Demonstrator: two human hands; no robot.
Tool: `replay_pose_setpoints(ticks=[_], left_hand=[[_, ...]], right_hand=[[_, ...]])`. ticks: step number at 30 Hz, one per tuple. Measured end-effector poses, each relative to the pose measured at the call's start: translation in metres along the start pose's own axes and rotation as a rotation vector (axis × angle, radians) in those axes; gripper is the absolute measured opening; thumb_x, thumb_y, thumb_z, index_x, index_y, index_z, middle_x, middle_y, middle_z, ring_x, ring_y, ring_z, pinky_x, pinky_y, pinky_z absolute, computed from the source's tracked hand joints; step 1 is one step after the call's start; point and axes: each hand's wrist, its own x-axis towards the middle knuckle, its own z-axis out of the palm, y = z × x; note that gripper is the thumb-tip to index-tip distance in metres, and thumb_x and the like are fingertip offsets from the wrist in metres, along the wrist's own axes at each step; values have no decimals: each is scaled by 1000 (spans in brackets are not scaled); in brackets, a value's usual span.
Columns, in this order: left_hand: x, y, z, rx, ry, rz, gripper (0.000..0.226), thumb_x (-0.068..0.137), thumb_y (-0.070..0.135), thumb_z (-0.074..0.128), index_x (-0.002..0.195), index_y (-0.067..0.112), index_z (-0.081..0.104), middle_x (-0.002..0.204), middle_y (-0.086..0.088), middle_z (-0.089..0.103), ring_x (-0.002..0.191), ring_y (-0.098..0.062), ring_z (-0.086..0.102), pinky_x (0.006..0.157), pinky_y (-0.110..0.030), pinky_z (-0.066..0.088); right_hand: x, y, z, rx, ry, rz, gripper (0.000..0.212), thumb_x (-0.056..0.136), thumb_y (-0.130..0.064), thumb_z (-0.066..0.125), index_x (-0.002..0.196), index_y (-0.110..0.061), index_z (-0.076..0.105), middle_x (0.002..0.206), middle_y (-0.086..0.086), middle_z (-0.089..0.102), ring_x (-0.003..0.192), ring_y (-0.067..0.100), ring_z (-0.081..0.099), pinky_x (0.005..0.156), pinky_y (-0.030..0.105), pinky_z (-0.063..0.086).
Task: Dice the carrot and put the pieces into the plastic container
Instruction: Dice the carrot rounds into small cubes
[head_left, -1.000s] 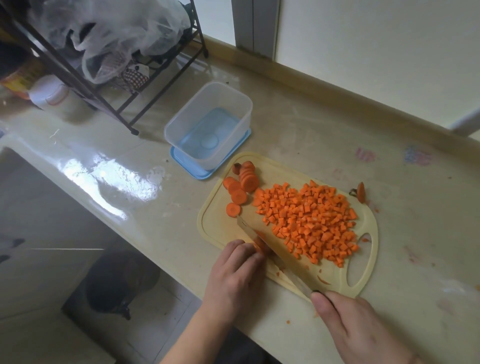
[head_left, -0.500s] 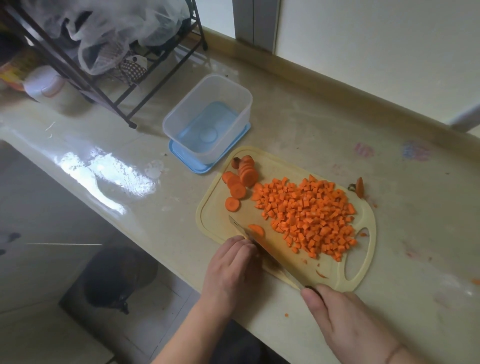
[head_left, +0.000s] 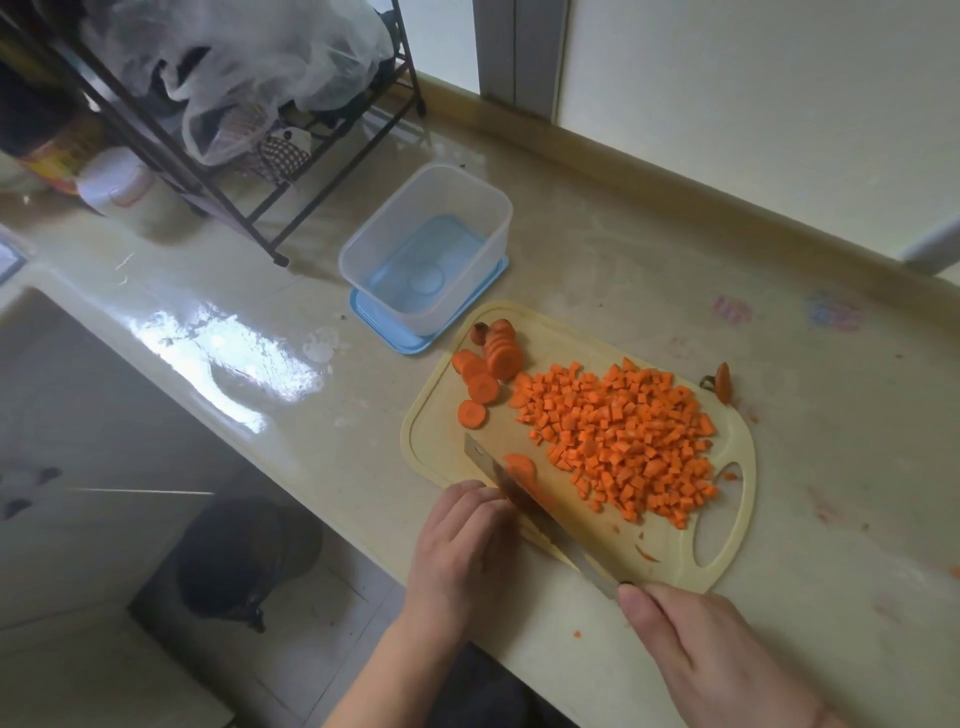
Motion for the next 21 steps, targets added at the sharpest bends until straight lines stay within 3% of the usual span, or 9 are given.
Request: replay_pose_setpoints(ticks=[4, 12, 17, 21], left_hand=[[0, -1, 0, 6, -7, -3, 21, 80, -13, 76, 95, 2, 73, 103, -4, 71, 99, -27, 67, 82, -39, 55], [1, -1, 1, -10, 2, -11, 23, 79, -12, 79, 95, 3, 76, 103, -3, 73, 102, -25, 69, 83, -38, 57], [2, 0, 1, -10, 4, -7, 19, 79, -10, 79, 92, 4, 76, 101, -2, 73, 100, -22, 69, 81, -35, 58], [4, 1, 1, -18, 13, -13, 12, 83, -5, 75, 90, 5, 74, 99, -1, 72, 98, -21, 68, 81, -34, 57]], right_hand=[[-3, 1, 1, -68, 2, 8, 93, 61, -95, -4, 72, -23, 54, 71, -7, 64, 77, 9, 60, 71, 28, 47], [-6, -5, -1, -108, -14, 16, 103, 54, -93, -16, 84, -26, 56, 75, -20, 54, 81, 1, 54, 69, 12, 41], [2, -4, 8, -185, -16, 26, 101, 55, -91, -21, 81, -26, 52, 80, -5, 64, 80, 12, 61, 73, 31, 49], [16, -18, 10, -127, -12, -51, 87, 66, -87, -12, 70, -25, 48, 68, -1, 59, 70, 14, 55, 65, 33, 44]])
